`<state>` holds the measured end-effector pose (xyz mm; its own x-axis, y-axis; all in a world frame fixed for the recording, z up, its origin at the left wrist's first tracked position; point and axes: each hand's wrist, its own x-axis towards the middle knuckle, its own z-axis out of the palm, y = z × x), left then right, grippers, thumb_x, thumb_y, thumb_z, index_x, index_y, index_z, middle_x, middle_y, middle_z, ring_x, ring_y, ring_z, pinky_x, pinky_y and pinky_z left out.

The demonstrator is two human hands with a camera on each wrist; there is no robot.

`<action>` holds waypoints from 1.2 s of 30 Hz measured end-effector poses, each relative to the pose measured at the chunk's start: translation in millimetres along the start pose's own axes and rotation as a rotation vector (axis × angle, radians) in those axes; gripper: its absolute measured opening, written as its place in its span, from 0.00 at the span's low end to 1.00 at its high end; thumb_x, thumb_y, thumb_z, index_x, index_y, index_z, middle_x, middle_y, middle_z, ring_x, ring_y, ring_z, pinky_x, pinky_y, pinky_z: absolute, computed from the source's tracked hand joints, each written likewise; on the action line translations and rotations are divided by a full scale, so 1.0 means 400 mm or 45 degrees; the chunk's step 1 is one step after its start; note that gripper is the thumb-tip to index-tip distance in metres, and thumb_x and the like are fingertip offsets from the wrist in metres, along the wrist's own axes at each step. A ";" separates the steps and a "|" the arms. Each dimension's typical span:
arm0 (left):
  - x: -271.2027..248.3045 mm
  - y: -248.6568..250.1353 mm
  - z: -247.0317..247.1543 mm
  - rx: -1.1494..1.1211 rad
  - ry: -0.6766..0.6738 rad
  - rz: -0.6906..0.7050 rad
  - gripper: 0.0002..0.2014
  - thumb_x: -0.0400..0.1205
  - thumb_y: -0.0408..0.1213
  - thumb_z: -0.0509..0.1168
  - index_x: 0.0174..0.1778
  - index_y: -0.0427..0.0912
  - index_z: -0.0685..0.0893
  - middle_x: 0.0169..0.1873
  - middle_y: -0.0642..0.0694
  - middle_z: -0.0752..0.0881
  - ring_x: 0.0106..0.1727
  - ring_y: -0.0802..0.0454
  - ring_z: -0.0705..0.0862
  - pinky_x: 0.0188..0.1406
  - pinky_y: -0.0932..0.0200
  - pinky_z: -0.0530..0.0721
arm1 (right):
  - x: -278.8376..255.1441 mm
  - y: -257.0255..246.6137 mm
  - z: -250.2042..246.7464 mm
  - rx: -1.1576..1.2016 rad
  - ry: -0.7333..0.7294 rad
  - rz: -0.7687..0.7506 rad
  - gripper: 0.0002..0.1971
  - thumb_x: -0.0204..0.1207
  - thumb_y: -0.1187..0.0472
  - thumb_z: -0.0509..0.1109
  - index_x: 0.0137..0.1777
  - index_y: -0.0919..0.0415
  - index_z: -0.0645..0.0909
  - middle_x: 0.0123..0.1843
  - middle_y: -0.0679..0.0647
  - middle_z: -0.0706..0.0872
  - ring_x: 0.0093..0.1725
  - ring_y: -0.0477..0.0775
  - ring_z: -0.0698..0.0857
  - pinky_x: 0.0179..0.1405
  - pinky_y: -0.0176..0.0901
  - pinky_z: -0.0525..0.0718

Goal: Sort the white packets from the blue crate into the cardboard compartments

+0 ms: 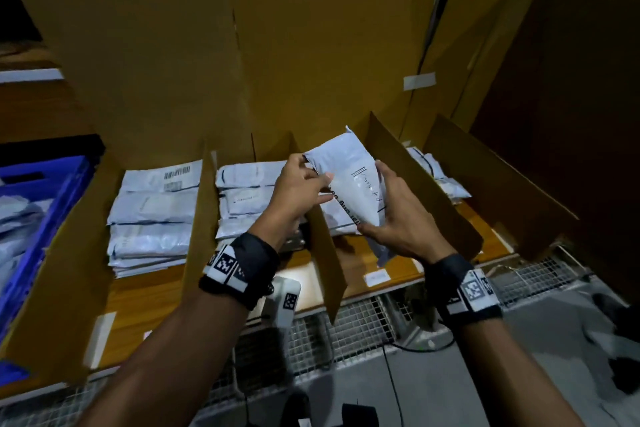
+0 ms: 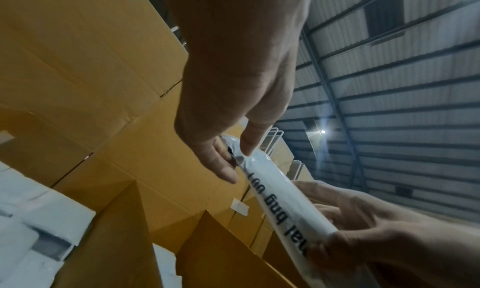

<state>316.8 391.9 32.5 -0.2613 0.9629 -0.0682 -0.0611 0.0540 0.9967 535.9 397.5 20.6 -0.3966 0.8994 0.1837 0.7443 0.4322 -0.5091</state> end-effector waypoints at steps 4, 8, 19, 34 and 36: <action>0.139 -0.034 0.002 0.463 0.083 0.098 0.27 0.87 0.40 0.74 0.80 0.49 0.72 0.61 0.50 0.89 0.59 0.50 0.90 0.55 0.52 0.91 | 0.111 0.081 0.004 -0.075 0.013 0.072 0.59 0.67 0.47 0.83 0.90 0.39 0.45 0.76 0.53 0.72 0.73 0.64 0.79 0.59 0.72 0.87; 0.287 -0.095 0.012 0.924 0.079 0.128 0.32 0.86 0.45 0.74 0.85 0.46 0.70 0.77 0.43 0.80 0.76 0.41 0.80 0.73 0.44 0.82 | 0.238 0.160 0.000 -0.098 -0.041 0.092 0.59 0.68 0.51 0.85 0.91 0.44 0.48 0.79 0.58 0.71 0.75 0.66 0.78 0.66 0.75 0.84; 0.491 -0.218 0.059 1.484 -0.024 0.179 0.40 0.89 0.47 0.68 0.92 0.37 0.56 0.92 0.38 0.56 0.92 0.36 0.55 0.87 0.38 0.64 | 0.504 0.306 0.074 -0.154 -0.291 0.145 0.62 0.65 0.55 0.89 0.91 0.46 0.50 0.76 0.59 0.72 0.72 0.68 0.80 0.67 0.70 0.85; 0.493 -0.320 0.041 1.563 -0.071 0.154 0.45 0.86 0.36 0.64 0.94 0.37 0.43 0.94 0.42 0.40 0.94 0.48 0.36 0.92 0.45 0.58 | 0.878 0.379 0.256 -0.330 -0.545 0.001 0.49 0.66 0.51 0.89 0.82 0.53 0.64 0.75 0.60 0.76 0.76 0.71 0.78 0.70 0.76 0.78; 0.495 -0.325 0.043 1.571 -0.067 0.143 0.46 0.85 0.37 0.64 0.94 0.38 0.43 0.94 0.44 0.38 0.94 0.50 0.34 0.89 0.42 0.67 | 0.927 0.381 0.284 -0.418 -0.601 -0.065 0.52 0.66 0.47 0.89 0.84 0.51 0.62 0.76 0.62 0.74 0.77 0.71 0.75 0.73 0.81 0.72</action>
<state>289.5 580.0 -109.7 -0.1658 0.9861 -0.0060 0.9138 0.1560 0.3749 441.2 789.5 -84.6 -0.5773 0.7829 -0.2318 0.8156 0.5398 -0.2083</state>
